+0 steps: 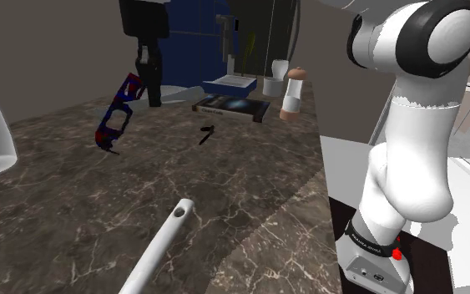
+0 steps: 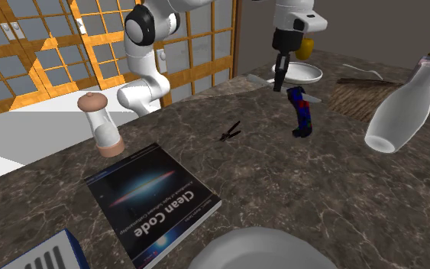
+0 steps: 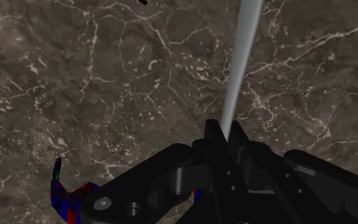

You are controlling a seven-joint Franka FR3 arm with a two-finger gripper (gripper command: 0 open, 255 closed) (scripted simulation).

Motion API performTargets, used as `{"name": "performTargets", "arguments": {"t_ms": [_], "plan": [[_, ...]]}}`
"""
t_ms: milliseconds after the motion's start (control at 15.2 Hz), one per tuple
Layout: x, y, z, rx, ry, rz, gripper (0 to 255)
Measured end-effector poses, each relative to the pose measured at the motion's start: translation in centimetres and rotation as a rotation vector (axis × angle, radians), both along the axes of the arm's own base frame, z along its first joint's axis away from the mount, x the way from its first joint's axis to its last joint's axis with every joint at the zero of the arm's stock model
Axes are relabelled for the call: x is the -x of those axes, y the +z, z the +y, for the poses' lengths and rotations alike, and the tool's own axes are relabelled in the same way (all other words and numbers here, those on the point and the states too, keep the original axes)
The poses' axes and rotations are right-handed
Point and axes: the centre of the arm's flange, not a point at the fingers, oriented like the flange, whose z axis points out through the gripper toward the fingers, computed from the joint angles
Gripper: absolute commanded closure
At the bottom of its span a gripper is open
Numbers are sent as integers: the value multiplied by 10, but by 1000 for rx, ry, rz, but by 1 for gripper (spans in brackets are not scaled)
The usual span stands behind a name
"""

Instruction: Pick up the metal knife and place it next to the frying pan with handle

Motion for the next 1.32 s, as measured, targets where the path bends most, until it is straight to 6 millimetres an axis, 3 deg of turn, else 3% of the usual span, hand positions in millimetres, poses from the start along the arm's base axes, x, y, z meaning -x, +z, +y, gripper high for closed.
{"name": "performTargets", "arguments": {"t_ms": [660,1320], "plan": [[93,0,95,0,0,-1,255],[103,-47,105,-1,-1,-1,255]]}}
